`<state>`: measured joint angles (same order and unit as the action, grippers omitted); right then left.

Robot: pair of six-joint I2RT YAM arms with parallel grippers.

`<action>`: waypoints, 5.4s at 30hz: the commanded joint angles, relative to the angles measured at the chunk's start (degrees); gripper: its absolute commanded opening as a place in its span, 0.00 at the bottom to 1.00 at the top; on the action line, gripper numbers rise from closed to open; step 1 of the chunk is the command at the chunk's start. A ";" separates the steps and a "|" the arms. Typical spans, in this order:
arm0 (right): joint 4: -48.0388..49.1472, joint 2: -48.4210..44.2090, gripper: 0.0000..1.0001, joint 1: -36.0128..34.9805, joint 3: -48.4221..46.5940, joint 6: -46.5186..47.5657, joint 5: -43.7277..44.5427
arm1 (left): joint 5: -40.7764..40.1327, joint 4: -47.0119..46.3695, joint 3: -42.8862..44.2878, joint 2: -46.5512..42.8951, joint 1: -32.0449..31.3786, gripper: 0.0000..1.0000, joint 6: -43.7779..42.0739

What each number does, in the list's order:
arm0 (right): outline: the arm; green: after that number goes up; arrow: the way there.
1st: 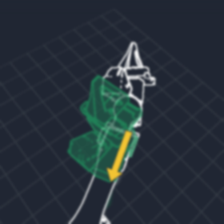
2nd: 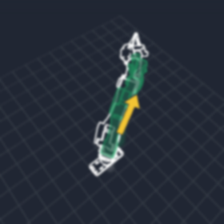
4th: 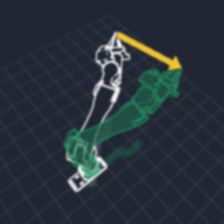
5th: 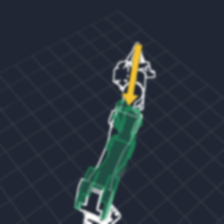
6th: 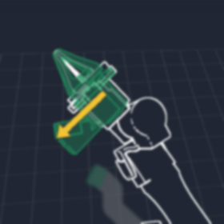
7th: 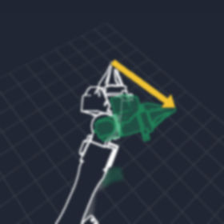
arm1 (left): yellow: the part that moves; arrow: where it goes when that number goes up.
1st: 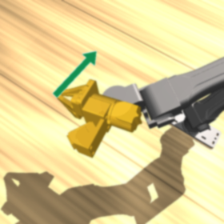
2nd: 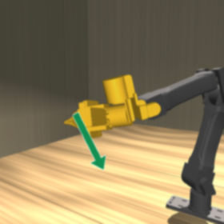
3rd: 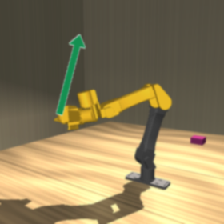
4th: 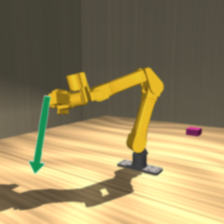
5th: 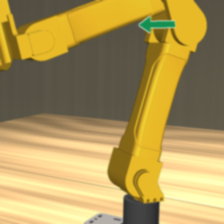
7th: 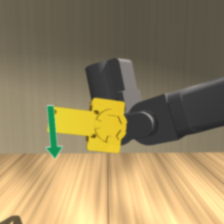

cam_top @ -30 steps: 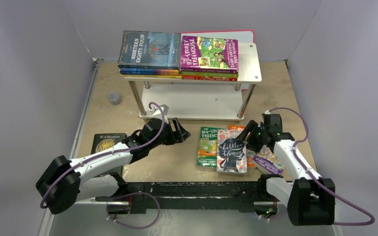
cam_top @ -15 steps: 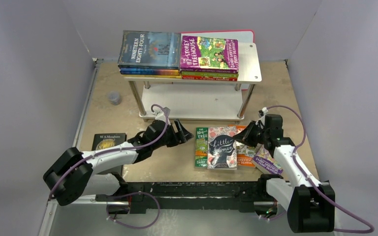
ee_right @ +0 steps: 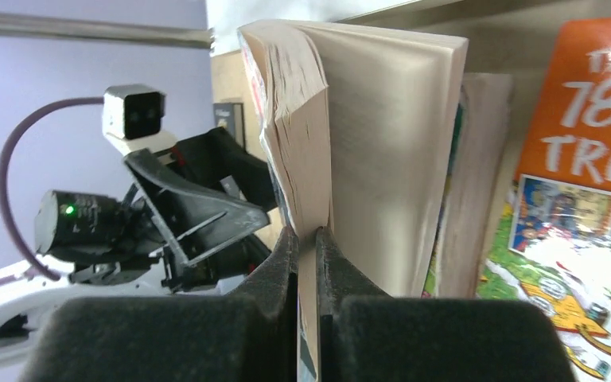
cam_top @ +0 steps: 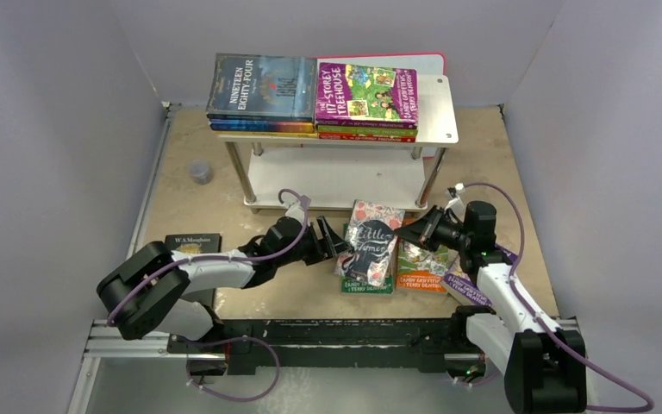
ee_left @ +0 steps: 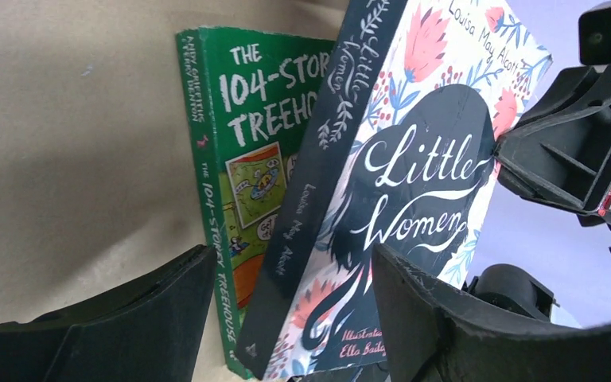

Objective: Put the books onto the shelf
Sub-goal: Pick up the book from the center of the board, then place the book on the shelf.

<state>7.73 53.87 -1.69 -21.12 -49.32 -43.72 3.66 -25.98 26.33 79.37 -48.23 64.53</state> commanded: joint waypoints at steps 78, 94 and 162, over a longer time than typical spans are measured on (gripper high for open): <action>59.42 28.01 0.65 -42.55 -9.39 -41.81 29.58 | -38.33 0.53 -4.30 -39.14 2.18 0.00 25.36; 61.34 33.38 0.00 -41.18 -9.89 -42.26 25.33 | -39.50 22.94 0.49 -46.04 2.34 0.59 16.88; 17.71 52.92 0.00 -25.96 -42.26 -8.05 13.72 | -53.39 62.99 20.41 -44.24 2.28 0.68 -15.10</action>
<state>27.73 107.13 -28.27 -61.69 -61.73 -27.16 -47.77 38.00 44.93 35.20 -46.13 51.13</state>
